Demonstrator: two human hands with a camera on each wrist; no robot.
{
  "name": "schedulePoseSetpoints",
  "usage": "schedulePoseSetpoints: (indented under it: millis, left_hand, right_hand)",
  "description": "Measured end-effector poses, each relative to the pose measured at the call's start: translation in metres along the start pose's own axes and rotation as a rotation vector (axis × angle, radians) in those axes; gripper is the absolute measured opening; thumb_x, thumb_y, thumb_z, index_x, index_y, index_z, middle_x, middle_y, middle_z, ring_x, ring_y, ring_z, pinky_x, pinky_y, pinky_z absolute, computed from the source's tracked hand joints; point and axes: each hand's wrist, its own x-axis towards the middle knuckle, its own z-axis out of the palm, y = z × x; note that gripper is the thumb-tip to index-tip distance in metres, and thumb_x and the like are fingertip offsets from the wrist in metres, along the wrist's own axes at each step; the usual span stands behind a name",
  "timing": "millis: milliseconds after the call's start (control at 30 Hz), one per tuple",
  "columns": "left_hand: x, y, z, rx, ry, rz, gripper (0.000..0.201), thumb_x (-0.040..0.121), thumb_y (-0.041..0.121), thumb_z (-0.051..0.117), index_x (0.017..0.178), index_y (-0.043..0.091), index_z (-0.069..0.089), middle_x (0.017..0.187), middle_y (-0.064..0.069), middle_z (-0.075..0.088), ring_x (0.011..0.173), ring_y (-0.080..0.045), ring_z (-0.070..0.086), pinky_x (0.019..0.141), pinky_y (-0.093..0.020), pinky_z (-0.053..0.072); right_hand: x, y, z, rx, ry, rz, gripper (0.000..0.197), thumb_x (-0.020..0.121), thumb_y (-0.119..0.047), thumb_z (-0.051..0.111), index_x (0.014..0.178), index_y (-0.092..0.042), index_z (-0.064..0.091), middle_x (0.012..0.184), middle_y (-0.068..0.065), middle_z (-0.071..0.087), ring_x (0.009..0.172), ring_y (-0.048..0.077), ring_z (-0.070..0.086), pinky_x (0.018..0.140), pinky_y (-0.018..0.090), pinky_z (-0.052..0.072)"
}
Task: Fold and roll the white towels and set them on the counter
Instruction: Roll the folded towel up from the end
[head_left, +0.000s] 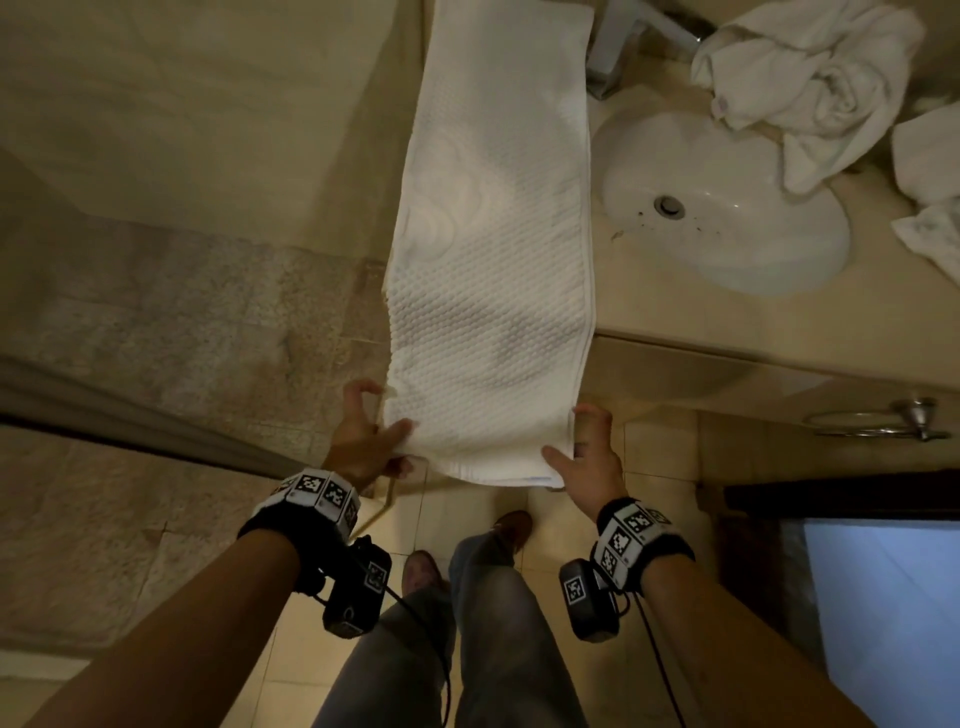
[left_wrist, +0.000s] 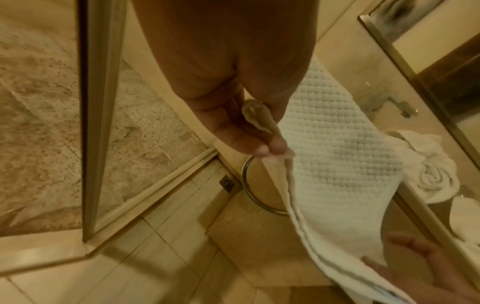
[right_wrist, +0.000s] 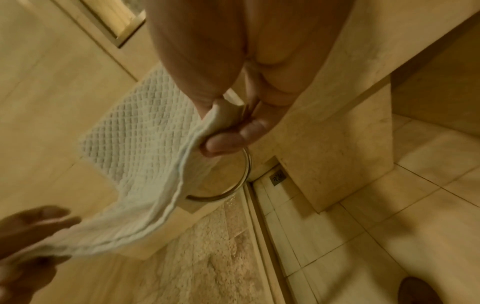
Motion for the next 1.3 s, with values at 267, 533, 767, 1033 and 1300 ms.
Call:
schedulePoseSetpoints:
  millis: [267, 533, 767, 1033, 1300]
  left_hand:
    - [-0.009, 0.019, -0.019, -0.277, -0.130, -0.213, 0.020, 0.088, -0.003, 0.051, 0.094, 0.006, 0.068, 0.095, -0.013, 0.065, 0.072, -0.022, 0.064, 0.061, -0.027, 0.059]
    - [-0.015, 0.017, -0.017, -0.253, -0.192, -0.183, 0.020, 0.091, 0.001, 0.054, 0.106, 0.008, 0.065, 0.097, -0.009, 0.068, 0.084, -0.016, 0.064, 0.076, -0.027, 0.055]
    - [-0.005, 0.011, -0.015, -0.318, -0.077, -0.195, 0.024, 0.088, 0.020, 0.066, 0.105, 0.003, 0.062, 0.102, -0.010, 0.067, 0.091, -0.021, 0.064, 0.066, -0.035, 0.060]
    - [0.004, 0.021, -0.001, -0.337, 0.134, -0.127, 0.029, 0.078, -0.011, 0.066, 0.088, 0.008, 0.047, 0.095, -0.025, 0.056, 0.081, -0.034, 0.064, 0.057, -0.042, 0.060]
    - [0.011, 0.020, -0.011, -0.310, -0.036, -0.112, 0.012, 0.084, -0.012, 0.056, 0.085, -0.003, 0.065, 0.098, -0.019, 0.065, 0.092, -0.033, 0.063, 0.060, -0.031, 0.060]
  right_hand:
    - [-0.008, -0.021, -0.017, 0.483, -0.147, 0.239, 0.030, 0.084, 0.014, 0.042, 0.081, -0.002, 0.067, 0.095, 0.013, 0.064, 0.095, 0.029, 0.060, 0.066, 0.025, 0.055]
    - [-0.012, -0.023, -0.026, 0.414, -0.194, 0.208, 0.033, 0.083, 0.014, 0.060, 0.098, -0.014, 0.069, 0.113, 0.010, 0.065, 0.098, 0.020, 0.065, 0.069, 0.020, 0.055]
    - [-0.009, -0.025, -0.020, 0.497, -0.174, 0.277, 0.030, 0.090, -0.023, 0.066, 0.117, -0.012, 0.061, 0.112, 0.006, 0.068, 0.102, 0.022, 0.067, 0.075, 0.036, 0.057]
    - [0.007, -0.041, -0.004, 0.475, 0.036, 0.276, 0.021, 0.082, -0.001, 0.071, 0.090, -0.011, 0.054, 0.116, 0.014, 0.061, 0.102, 0.030, 0.063, 0.076, 0.043, 0.059]
    - [-0.002, -0.055, -0.010, 0.515, -0.034, 0.214, 0.015, 0.090, 0.003, 0.056, 0.091, 0.000, 0.070, 0.116, 0.014, 0.054, 0.098, 0.026, 0.059, 0.064, 0.032, 0.059]
